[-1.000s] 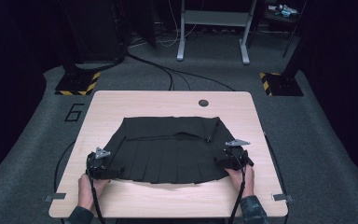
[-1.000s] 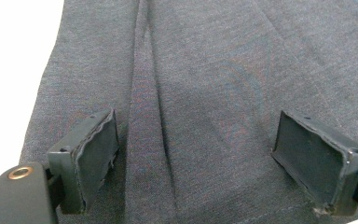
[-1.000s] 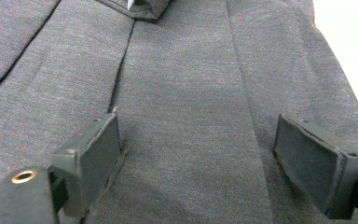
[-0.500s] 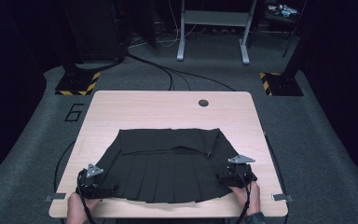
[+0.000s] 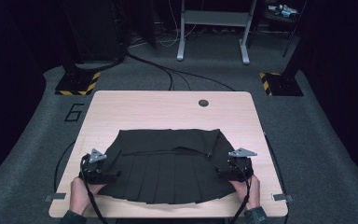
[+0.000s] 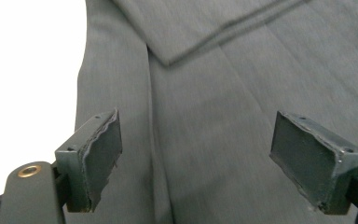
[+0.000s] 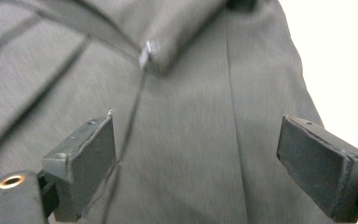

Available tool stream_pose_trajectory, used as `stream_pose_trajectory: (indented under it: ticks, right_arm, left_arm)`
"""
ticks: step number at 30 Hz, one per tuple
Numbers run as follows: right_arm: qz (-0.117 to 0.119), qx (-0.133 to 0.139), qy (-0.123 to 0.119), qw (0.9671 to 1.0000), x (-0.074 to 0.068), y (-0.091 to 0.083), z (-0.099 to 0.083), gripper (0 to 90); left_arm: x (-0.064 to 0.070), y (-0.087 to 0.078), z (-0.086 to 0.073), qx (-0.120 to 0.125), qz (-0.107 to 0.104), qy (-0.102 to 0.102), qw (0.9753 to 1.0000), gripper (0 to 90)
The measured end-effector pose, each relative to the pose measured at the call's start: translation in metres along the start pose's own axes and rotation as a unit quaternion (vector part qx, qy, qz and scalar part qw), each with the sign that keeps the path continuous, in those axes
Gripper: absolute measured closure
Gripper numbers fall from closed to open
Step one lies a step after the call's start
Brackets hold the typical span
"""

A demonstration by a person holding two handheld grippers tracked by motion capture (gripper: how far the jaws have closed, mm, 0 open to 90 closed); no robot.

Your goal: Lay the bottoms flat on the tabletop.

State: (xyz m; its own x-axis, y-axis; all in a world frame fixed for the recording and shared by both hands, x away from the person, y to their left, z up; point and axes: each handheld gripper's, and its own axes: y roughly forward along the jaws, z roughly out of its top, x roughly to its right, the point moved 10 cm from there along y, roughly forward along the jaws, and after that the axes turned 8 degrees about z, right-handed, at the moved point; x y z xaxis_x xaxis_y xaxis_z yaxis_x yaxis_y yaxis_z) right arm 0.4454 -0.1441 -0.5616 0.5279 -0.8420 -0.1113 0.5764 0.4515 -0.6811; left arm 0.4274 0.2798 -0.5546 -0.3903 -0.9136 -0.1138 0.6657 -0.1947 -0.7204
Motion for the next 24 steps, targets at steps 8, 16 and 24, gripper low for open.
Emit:
stream_pose_trajectory:
  ticks: [8, 16, 24]
  right_arm:
    - [-0.009, -0.007, -0.025, 0.9996, -0.012, 0.013, 0.032, 14.3]
    - [-0.012, -0.026, -0.027, 0.9992, -0.013, 0.037, 0.040, 20.5]
    - [-0.009, -0.034, -0.024, 0.9991, -0.011, 0.049, 0.039, 34.1]
  left_arm:
    - [-0.007, 0.028, 0.029, -0.008, -0.016, -0.008, 0.9998, 20.5]
    - [-0.004, 0.050, 0.032, -0.029, -0.007, -0.005, 0.9995, 27.9]
    - [-0.002, 0.071, 0.031, -0.047, 0.025, -0.004, 0.9986, 42.4]
